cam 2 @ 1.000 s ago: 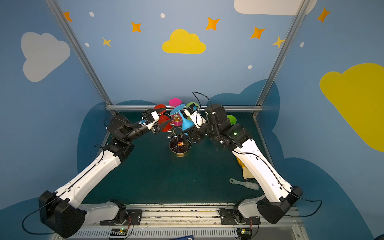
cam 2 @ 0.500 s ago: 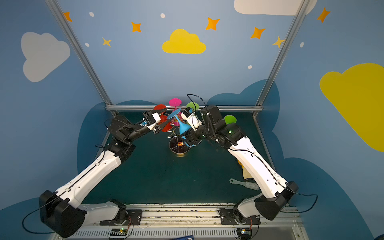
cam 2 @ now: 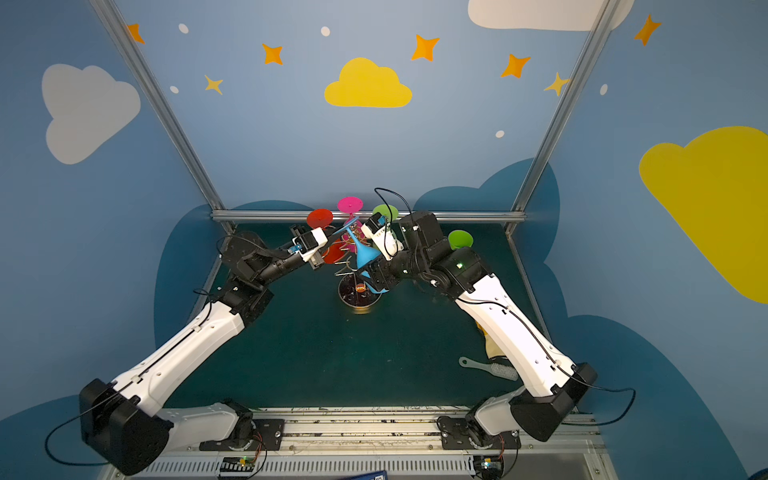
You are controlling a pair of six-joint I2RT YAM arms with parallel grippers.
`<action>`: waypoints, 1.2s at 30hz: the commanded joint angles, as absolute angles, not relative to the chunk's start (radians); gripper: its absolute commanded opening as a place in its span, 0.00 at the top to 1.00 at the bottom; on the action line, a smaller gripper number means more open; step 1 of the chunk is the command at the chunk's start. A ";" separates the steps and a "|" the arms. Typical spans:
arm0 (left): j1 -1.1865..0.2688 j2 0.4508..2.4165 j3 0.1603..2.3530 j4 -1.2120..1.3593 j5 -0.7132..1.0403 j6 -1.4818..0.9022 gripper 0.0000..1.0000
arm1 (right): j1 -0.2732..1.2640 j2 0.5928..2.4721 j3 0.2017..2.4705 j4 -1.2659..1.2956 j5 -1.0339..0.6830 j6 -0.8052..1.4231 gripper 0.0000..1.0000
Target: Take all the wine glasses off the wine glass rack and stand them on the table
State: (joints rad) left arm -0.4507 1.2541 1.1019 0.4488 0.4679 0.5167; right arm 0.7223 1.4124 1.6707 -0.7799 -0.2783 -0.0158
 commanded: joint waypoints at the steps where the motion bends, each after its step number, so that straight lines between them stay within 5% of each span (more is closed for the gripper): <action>1: -0.448 1.200 1.095 0.449 0.375 0.413 0.97 | 0.726 1.351 1.627 -0.693 -0.284 -0.010 0.27; 7: -0.441 1.145 1.065 0.396 0.258 0.281 0.97 | 0.687 1.253 1.534 -0.537 -0.326 0.053 0.18; 16: -0.388 1.128 1.038 0.386 0.250 -0.007 0.97 | 0.527 1.050 1.368 -0.331 -0.441 0.206 0.17; 36: -0.364 1.151 1.026 0.405 0.280 -0.101 0.97 | 0.525 1.175 1.361 -0.192 -0.482 0.330 0.37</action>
